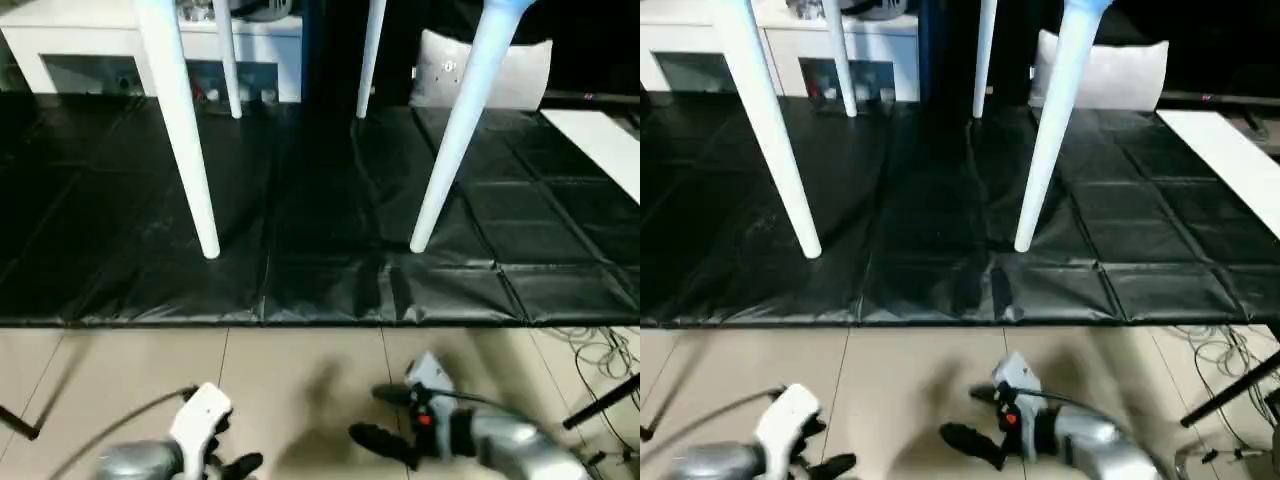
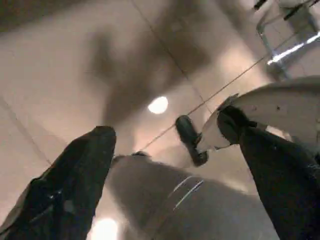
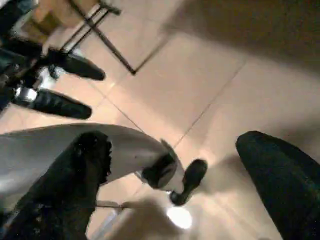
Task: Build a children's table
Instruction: Flip table
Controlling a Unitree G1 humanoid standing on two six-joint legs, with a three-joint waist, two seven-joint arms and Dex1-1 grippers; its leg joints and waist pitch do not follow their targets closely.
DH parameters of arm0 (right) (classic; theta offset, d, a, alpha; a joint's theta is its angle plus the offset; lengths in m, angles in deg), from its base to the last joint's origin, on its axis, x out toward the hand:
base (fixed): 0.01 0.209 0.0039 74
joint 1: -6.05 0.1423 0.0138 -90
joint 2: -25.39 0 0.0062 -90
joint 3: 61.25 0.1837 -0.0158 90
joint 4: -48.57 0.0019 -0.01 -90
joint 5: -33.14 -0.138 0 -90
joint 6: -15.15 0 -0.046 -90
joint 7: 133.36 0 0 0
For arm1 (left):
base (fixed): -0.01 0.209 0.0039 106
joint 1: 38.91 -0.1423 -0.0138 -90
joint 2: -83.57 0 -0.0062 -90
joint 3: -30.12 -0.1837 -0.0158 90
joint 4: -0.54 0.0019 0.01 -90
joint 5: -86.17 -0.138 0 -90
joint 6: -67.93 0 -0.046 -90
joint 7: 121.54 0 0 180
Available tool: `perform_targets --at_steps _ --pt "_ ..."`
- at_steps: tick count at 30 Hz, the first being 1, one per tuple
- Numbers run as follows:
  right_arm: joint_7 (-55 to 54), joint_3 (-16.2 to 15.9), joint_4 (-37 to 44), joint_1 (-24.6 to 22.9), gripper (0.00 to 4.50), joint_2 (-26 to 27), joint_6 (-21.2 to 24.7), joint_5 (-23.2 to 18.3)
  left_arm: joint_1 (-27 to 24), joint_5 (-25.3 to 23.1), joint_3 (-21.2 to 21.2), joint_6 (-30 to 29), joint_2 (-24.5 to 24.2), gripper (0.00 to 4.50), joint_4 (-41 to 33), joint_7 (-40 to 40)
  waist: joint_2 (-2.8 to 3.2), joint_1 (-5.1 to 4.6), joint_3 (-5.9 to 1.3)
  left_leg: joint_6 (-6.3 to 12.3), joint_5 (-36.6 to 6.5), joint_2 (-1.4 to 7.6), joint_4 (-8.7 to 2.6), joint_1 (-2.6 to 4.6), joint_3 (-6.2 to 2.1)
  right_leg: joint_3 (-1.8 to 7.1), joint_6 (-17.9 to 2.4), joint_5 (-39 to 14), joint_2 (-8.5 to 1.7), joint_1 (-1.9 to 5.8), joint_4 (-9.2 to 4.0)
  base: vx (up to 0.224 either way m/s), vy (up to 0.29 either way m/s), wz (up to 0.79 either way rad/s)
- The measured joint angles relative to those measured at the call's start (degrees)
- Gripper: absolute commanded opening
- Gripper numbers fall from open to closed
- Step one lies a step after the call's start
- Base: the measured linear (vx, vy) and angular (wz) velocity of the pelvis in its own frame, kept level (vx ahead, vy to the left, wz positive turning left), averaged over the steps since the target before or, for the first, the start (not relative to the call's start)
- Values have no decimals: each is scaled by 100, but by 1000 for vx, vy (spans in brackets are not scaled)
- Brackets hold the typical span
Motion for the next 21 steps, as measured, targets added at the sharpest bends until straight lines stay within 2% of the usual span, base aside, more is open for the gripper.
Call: perform_targets --at_steps 3,6,8,13,17,21 --pt "-817 316 -1317 340 450 328 -139 73 554 123 448 345 594 445 1357 -762 -23 -15 -15 3 0 0 1 -4 8 1 -9 6 -5 2 -12 0 0 0" --pt "-2231 453 -2392 533 450 507 -370 359 915 218 864 553 966 445 2201 -1390 -46 -27 -28 3 0 1 -3 -4 14 0 -11 4 -6 2 -19 0 0 0" --pt "-3045 535 -2839 548 450 512 -440 502 1010 203 975 612 1113 445 2548 -1812 -45 -38 -27 5 -1 1 -8 -6 18 2 -11 4 -7 1 -27 0 0 0" --pt "-3891 838 -3494 673 450 744 -577 531 1168 147 1028 884 1344 445 3227 -2321 -35 -66 -21 3 0 12 -20 -4 22 -3 -11 3 -3 -8 -25 0 0 0" --pt "-4007 819 -3767 770 450 1049 -585 645 1241 88 1018 964 1536 445 3580 -2207 10 -58 -18 2 0 13 -21 -2 26 -1 -12 3 -3 -5 -26 0 0 0" --pt "-4156 939 -4013 797 450 1004 -691 702 1256 37 1152 1095 1489 445 3893 -2306 32 -48 -5 3 0 14 -21 -4 30 -1 -11 3 -4 -5 -31 0 0 0"
